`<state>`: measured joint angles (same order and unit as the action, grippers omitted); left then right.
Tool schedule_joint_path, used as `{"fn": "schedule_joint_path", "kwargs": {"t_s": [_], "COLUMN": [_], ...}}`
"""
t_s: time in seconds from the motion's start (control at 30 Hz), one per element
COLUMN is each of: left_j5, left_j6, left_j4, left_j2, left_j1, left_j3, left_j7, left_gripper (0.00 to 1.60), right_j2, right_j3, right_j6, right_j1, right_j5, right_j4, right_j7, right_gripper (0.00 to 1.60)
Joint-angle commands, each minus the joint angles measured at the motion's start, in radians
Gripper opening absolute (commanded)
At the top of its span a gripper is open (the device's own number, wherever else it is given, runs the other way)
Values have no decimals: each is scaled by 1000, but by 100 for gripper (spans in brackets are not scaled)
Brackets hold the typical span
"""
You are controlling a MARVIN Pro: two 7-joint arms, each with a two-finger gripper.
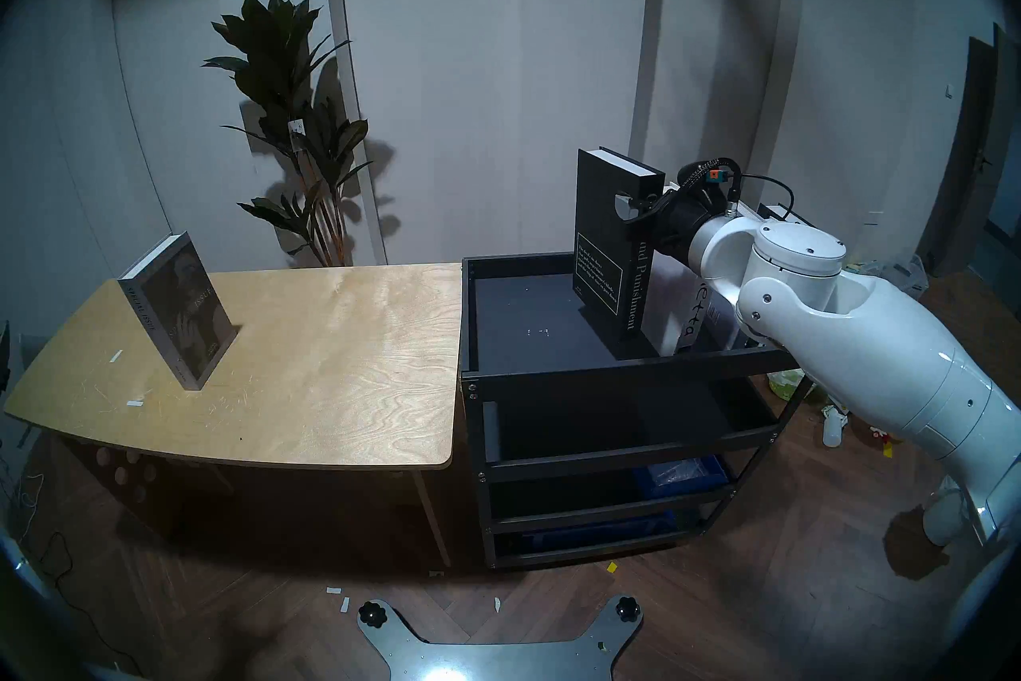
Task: Move the books from the display table onto the shelf, standing them upright with spines facing out and tallest at one end
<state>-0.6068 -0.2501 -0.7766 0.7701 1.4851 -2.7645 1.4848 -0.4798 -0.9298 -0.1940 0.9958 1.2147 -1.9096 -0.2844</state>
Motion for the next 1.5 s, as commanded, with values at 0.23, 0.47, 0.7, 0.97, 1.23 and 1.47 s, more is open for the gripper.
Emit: {"fn": "schedule_joint_path", "kwargs": {"t_s": [0.23,0.47,0.7,0.97,1.23,1.47], "left_j5": [-2,-1,-1,-1,-1,-1], "left_j6": [-3,-3,-2,-2,-2,-2], "left_j4": [-16,-16,-16,-16,-17,-16], "left_j2": [-17,-17,-16,-16,-16,-16], "left_j1": [-4,-4,-4,-4,-4,-5], "left_j3": [-2,-3,-3,-3,-3,-3], "left_j7": [-1,-1,-1,-1,-1,-1], "left_gripper": [160,160,160,160,160,160], "right_j2": [9,59,98,118,132,143], "right_j3": [-4,-14,-12,-9,-16,-28], "right_j6": [48,72,112,136,141,150], "right_j1": [33,89,129,146,143,138], "right_j5": [-5,26,31,31,31,35], "right_j4": [-25,-60,-63,-63,-80,-97], "right_j7": [-3,-22,-31,-34,-38,-46], "right_gripper": [0,0,0,0,160,160]}}
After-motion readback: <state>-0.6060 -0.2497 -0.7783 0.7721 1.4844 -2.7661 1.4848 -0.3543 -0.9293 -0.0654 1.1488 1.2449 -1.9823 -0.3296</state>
